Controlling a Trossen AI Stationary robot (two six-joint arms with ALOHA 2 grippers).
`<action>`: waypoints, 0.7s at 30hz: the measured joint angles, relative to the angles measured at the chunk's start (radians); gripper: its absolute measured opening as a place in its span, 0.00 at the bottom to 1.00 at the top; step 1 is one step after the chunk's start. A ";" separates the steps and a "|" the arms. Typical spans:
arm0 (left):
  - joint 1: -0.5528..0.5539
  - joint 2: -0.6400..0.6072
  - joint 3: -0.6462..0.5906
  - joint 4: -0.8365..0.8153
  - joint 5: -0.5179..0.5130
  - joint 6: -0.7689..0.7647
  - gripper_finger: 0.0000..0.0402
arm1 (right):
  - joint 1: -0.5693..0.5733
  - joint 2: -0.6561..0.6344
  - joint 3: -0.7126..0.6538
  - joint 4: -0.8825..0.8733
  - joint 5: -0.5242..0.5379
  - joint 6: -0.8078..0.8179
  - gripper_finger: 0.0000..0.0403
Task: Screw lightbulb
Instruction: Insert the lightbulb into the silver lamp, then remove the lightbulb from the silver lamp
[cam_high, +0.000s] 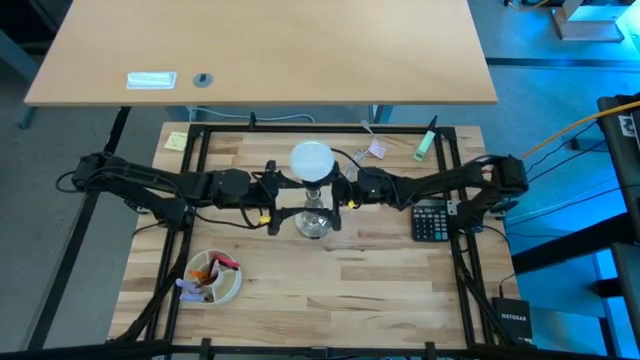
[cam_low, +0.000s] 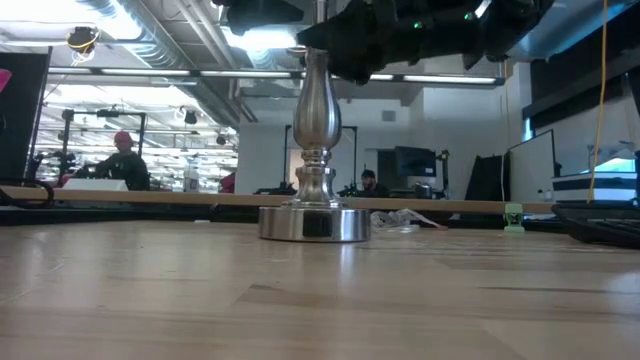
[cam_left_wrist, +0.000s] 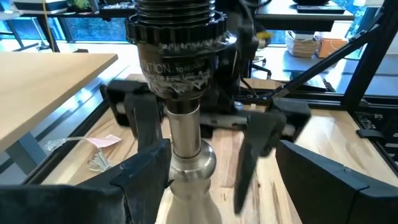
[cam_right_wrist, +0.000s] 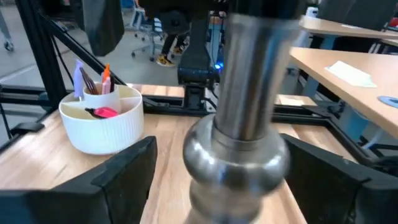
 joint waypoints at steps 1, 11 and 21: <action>0.000 0.000 0.000 0.000 0.000 -0.002 0.70 | 0.000 -0.018 0.000 -0.027 0.007 -0.007 0.81; -0.001 0.016 0.001 -0.106 -0.011 -0.086 0.70 | 0.000 -0.255 0.000 -0.354 0.009 -0.027 0.80; 0.015 0.177 0.001 -0.024 -0.065 -0.081 0.70 | 0.001 -0.456 0.000 -0.572 0.008 0.029 0.80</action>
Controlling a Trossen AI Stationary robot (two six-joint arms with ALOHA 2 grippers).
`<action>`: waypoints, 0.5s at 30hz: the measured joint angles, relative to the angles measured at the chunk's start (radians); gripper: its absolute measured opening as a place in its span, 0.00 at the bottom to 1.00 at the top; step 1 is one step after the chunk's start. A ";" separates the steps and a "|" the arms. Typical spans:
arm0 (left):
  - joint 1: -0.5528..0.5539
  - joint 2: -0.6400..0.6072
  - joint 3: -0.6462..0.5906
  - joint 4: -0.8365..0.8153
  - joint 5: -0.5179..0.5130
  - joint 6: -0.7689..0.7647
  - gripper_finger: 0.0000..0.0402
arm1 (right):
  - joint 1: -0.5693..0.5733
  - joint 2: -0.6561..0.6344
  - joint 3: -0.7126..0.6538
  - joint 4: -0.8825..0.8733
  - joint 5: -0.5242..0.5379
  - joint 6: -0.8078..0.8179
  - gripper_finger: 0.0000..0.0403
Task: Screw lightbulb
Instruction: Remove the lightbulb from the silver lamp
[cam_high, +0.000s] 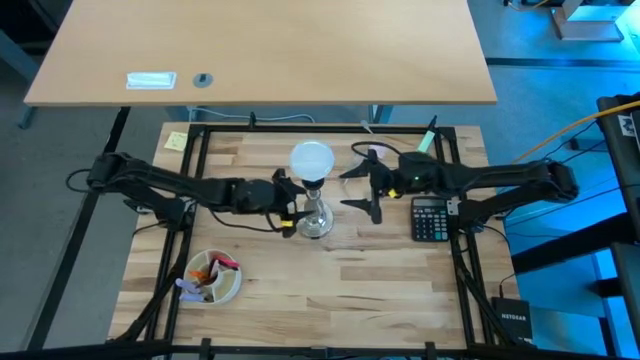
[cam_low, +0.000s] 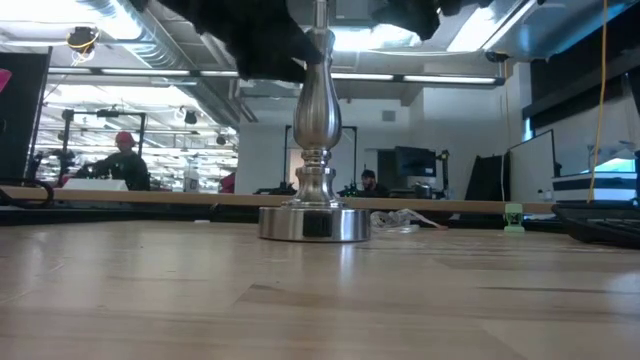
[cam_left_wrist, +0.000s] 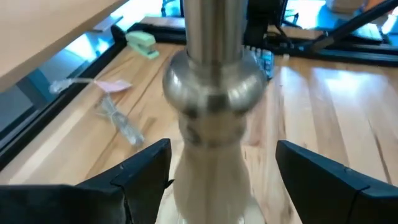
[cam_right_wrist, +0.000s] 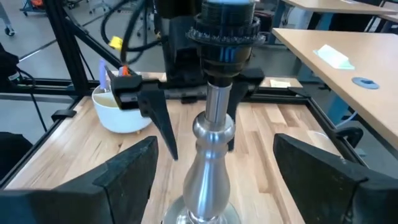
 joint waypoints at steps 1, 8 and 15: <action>0.005 0.012 0.000 0.026 0.007 0.005 0.70 | 0.000 -0.006 0.000 -0.002 0.000 0.000 0.80; 0.052 0.081 0.000 0.154 0.103 0.060 0.70 | 0.000 -0.008 0.000 -0.010 -0.002 0.000 0.80; 0.056 0.117 -0.066 0.376 0.159 0.105 0.70 | 0.000 -0.008 0.000 0.004 -0.002 -0.001 0.80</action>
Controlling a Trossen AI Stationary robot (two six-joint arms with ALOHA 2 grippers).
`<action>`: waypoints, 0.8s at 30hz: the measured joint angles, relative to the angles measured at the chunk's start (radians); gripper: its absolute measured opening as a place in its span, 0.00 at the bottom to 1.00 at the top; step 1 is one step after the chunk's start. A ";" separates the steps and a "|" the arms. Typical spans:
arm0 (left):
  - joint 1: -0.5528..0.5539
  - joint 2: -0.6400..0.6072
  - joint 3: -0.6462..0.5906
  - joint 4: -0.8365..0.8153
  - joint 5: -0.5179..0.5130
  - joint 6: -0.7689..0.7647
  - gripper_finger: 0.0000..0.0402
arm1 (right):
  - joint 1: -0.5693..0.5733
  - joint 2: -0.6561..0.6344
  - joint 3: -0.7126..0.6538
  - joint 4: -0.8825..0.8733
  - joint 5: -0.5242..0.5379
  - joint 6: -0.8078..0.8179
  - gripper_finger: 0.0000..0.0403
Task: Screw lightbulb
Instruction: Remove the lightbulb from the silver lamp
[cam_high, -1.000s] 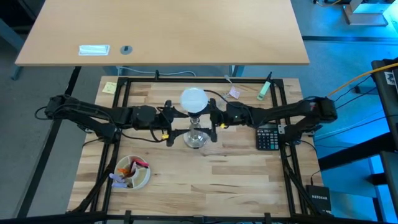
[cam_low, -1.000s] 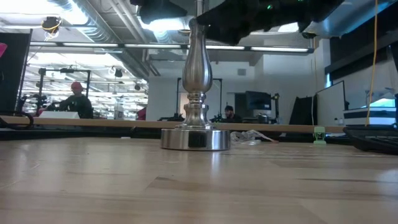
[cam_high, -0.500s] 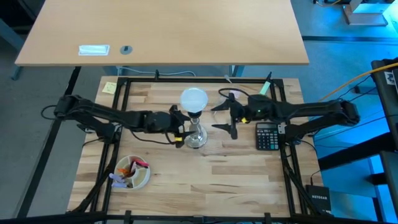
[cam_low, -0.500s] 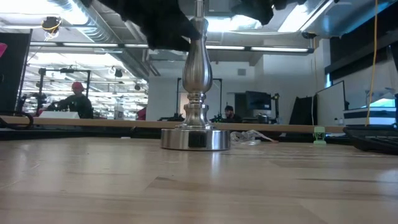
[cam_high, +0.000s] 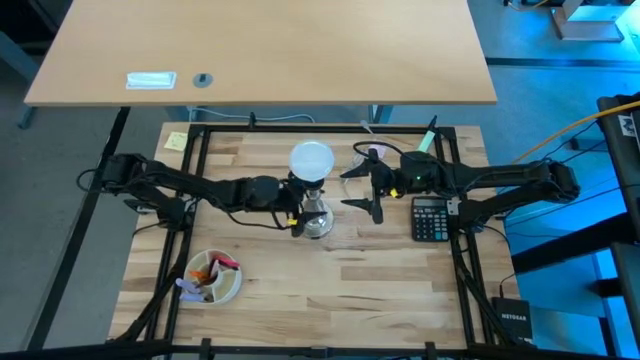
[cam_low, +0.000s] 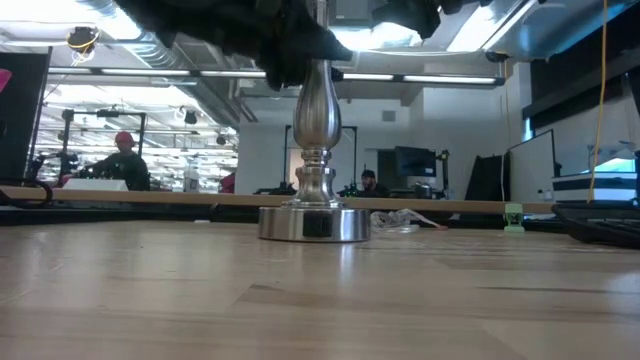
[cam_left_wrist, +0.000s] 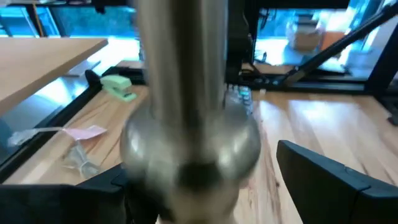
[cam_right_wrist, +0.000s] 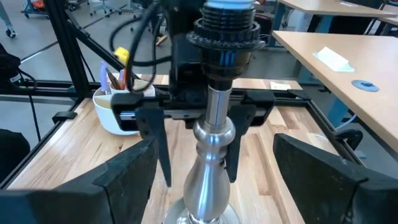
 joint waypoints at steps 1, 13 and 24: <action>0.002 0.001 -0.033 0.052 0.005 -0.014 0.70 | 0.000 0.000 0.000 0.000 0.000 0.000 0.80; 0.018 0.002 -0.149 0.290 -0.001 -0.004 0.70 | 0.000 0.000 0.000 -0.001 0.000 0.001 0.80; 0.027 0.002 -0.149 0.262 -0.008 0.017 0.48 | 0.000 0.010 0.000 0.059 0.000 0.057 0.80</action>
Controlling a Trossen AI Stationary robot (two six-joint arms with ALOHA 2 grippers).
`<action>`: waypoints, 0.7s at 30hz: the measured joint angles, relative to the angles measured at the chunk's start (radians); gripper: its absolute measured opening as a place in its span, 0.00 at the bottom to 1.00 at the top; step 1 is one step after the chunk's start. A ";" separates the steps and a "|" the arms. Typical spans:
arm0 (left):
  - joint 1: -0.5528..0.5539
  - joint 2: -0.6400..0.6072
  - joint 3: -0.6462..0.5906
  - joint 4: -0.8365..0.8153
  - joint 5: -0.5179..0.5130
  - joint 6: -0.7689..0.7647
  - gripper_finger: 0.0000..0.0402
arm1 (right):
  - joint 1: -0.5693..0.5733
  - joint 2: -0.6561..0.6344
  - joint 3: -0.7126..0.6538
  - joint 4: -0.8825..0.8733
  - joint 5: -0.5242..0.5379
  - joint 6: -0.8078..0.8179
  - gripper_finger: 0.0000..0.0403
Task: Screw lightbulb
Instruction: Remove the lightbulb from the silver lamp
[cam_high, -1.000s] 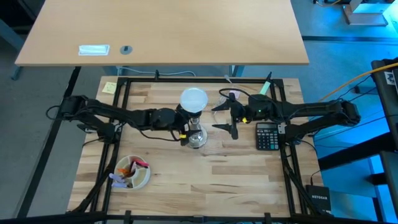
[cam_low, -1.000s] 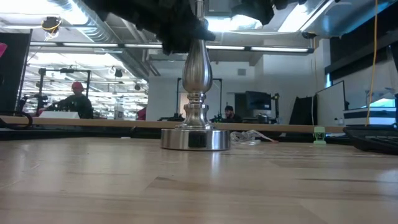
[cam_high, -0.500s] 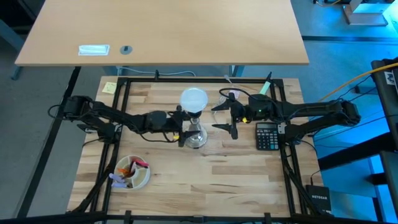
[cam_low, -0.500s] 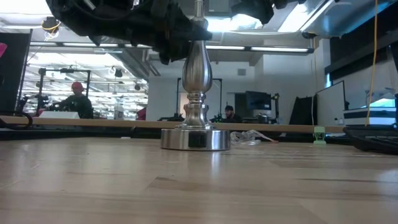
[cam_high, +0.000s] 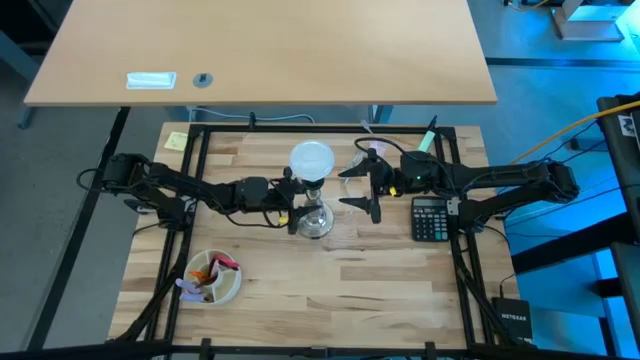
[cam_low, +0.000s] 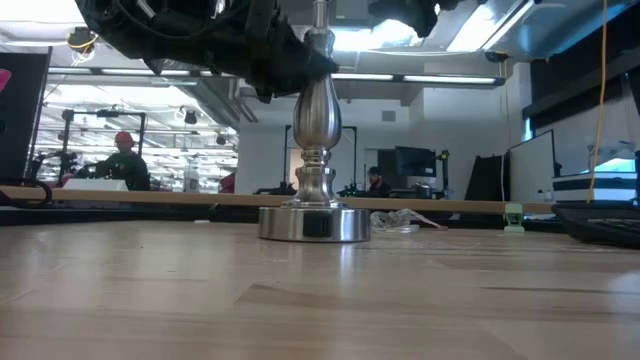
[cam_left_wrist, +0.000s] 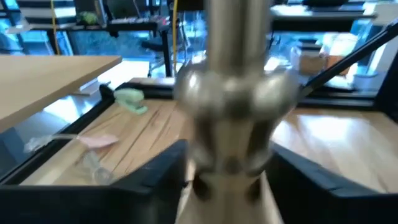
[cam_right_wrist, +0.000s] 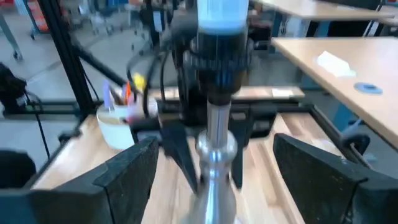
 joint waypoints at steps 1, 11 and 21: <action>0.000 0.000 0.000 -0.009 0.001 -0.004 0.42 | 0.000 0.000 0.000 0.020 0.000 0.007 0.80; -0.031 -0.002 0.001 -0.004 -0.185 0.011 0.31 | 0.083 0.065 0.039 0.179 0.249 0.046 0.80; -0.105 -0.005 0.060 -0.022 -0.402 0.076 0.31 | 0.198 0.289 0.350 0.161 0.502 -0.084 0.80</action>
